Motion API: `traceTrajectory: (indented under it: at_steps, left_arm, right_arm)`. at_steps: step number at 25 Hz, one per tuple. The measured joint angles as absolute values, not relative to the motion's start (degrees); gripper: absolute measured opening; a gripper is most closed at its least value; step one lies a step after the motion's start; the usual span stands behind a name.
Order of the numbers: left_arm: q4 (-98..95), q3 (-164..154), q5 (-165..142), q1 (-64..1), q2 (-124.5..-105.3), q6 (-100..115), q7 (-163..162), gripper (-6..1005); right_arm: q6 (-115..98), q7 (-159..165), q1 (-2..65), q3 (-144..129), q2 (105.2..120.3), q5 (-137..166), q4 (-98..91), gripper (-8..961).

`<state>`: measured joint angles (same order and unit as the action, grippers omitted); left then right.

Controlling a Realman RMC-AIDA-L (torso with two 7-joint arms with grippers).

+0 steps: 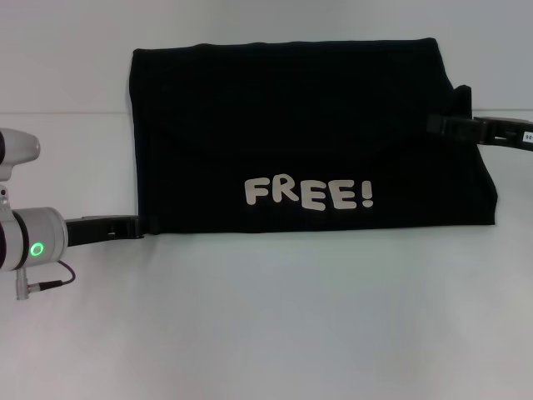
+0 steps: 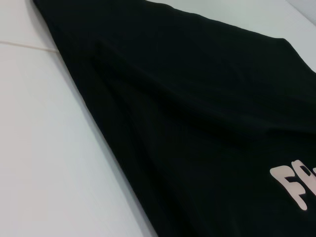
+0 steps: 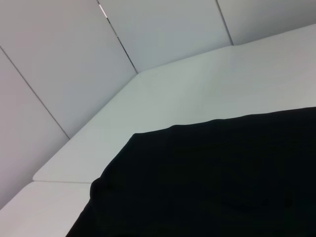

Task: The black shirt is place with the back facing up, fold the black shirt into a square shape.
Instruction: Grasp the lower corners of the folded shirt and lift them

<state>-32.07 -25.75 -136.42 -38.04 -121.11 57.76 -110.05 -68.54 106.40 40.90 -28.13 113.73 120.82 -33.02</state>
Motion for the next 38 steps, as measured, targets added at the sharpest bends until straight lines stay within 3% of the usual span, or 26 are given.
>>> traceTrajectory:
  at_steps: [5, 9, 20, 30, 38]
  left_arm:
    - [-32.08, -25.75, -136.52, -38.04, -121.11, 57.74, -109.67, 164]
    - [-32.49, -25.75, -136.57, -38.15, -120.94, 58.57, -109.65, 16]
    - [-35.47, -25.67, -136.57, -37.67, -120.41, 64.40, -109.72, 3]
    - [-35.72, -25.66, -136.59, -37.90, -120.32, 64.03, -109.64, 2]
    - [-35.79, -25.66, -136.64, -38.03, -120.23, 63.88, -109.48, 2]
  right_arm:
    - [-68.55, 106.44, 40.64, -28.13, 113.68, 121.09, -33.07, 641]
    - [-66.65, 109.61, 40.38, -28.21, 112.55, 124.85, -33.12, 641]
    - [-63.65, 122.42, 38.49, -28.32, 109.38, 134.50, -32.73, 640]
    - [-59.54, 123.29, 40.06, -30.70, 111.10, 139.91, -30.04, 640]
    - [-53.32, 123.30, 41.67, -32.99, 111.52, 139.94, -26.20, 639]
